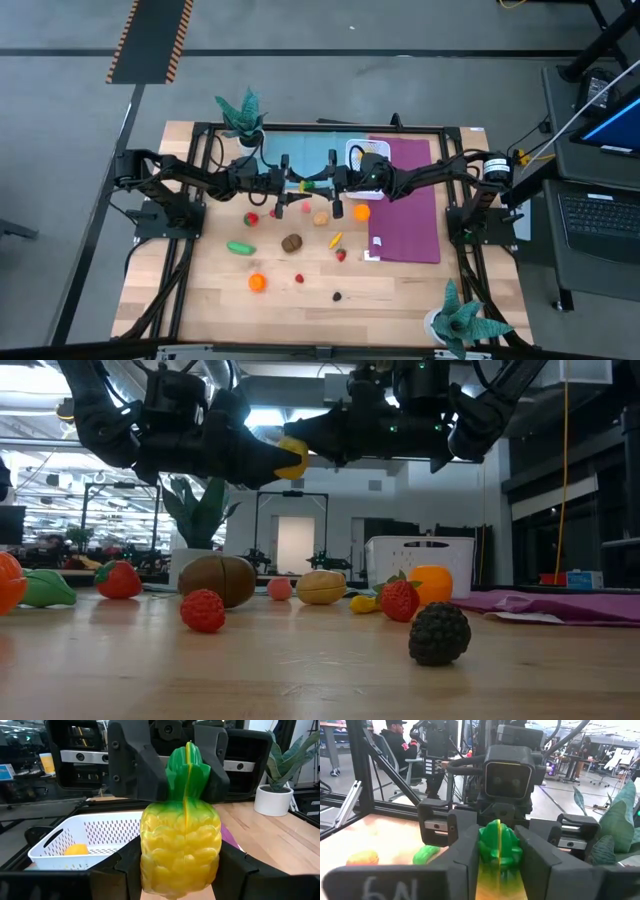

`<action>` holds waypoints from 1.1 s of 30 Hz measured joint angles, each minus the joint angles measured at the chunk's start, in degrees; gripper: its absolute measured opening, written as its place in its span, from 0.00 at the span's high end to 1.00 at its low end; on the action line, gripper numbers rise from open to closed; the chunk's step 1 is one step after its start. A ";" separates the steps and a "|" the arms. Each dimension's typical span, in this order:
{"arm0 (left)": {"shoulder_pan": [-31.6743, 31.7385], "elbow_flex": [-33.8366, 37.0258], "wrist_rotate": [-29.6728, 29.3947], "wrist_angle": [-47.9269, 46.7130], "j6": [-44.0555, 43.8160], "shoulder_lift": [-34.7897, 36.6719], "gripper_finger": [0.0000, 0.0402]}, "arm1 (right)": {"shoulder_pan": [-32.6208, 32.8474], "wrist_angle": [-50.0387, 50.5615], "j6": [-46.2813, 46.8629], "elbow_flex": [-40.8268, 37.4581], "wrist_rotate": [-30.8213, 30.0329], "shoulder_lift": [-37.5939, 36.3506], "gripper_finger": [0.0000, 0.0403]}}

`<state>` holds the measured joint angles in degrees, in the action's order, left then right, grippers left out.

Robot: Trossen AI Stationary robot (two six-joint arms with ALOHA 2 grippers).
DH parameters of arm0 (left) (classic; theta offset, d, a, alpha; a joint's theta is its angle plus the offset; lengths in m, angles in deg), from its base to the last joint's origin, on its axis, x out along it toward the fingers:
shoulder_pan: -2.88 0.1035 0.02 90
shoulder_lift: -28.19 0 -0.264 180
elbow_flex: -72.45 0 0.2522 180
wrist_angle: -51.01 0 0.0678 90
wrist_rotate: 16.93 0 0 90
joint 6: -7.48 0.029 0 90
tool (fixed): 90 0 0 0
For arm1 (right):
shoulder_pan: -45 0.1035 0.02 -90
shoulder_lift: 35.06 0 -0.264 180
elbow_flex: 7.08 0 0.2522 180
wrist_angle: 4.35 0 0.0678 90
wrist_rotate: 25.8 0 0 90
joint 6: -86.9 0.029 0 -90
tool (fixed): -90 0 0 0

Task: Pick and placing Produce into tupperware
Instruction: Put the yellow pineapple into the white container

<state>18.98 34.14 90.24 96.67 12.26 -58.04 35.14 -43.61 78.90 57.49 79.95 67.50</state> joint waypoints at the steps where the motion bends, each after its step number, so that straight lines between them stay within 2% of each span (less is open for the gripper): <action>1: 0.00 0.00 -0.01 -0.01 0.00 0.00 0.58 | -0.02 0.02 -0.05 0.00 0.00 0.00 0.74; 10: 0.00 0.00 0.00 0.04 -0.03 0.00 0.56 | -0.02 0.07 0.06 0.00 0.03 -0.02 0.71; 18: -0.04 0.00 0.30 -0.09 -0.13 0.00 0.49 | -0.04 0.15 0.09 0.00 1.86 -0.02 0.74; 25: -0.04 0.00 0.16 -1.24 -0.13 1.37 0.48 | -0.45 0.44 0.12 0.11 2.25 -0.15 0.74; 33: 0.89 -0.04 -0.11 -14.44 1.09 9.24 0.46 | -2.28 5.93 0.21 0.02 4.31 -2.83 0.74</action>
<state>19.87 34.09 90.13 82.23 13.35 -48.81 32.85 -37.68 79.11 57.51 84.26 64.67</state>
